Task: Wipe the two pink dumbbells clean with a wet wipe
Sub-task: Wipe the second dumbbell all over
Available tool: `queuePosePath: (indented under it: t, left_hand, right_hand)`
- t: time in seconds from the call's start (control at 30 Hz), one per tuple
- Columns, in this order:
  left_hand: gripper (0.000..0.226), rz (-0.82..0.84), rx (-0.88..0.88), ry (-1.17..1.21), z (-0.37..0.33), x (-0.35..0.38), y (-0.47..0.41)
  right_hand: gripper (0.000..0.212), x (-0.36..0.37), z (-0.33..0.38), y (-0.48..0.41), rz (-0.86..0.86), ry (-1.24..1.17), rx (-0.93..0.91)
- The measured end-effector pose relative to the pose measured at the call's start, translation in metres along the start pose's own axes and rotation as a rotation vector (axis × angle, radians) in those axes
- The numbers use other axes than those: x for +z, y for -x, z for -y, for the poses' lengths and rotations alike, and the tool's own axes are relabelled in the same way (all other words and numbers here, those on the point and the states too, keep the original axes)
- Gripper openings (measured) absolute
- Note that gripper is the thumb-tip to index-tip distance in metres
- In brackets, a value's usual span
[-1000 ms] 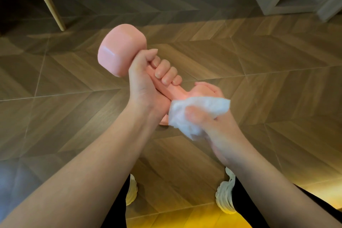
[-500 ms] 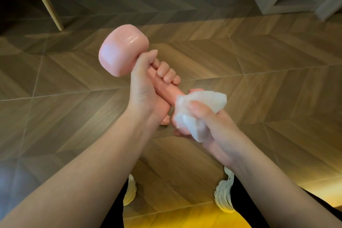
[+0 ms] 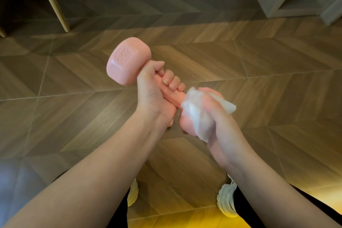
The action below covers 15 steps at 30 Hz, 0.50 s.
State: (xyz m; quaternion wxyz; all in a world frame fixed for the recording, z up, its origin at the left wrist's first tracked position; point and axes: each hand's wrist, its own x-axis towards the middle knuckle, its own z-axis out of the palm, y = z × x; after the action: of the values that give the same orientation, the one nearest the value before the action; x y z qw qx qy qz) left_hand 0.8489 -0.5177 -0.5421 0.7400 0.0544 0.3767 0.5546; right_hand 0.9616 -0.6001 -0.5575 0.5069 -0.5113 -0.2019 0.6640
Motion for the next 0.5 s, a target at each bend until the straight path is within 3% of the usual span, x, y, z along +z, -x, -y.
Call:
queuePosePath:
  t: [0.07, 0.17, 0.27, 0.37, 0.5]
  left_hand:
    - [0.031, 0.007, -0.002, -0.015, 0.002, -0.001, 0.000]
    - [0.032, 0.016, -0.002, -0.010, 0.002, -0.001, -0.001]
    - [0.032, 0.016, 0.008, -0.001, 0.001, -0.001, -0.001]
    - [0.032, -0.043, 0.019, 0.034, 0.002, 0.001, -0.002]
    - [0.032, -0.128, -0.018, 0.093, 0.001, 0.000, -0.005]
  right_hand:
    - [0.028, -0.002, 0.002, -0.002, -0.023, -0.043, 0.095]
    - [0.031, -0.006, 0.008, -0.003, 0.090, -0.091, 0.221]
    - [0.058, -0.007, 0.011, -0.003, 0.175, -0.127, 0.312]
    - [0.057, -0.009, 0.010, -0.003, 0.237, -0.048, 0.148]
    - [0.076, -0.007, 0.009, 0.000, 0.149, 0.347, -0.098]
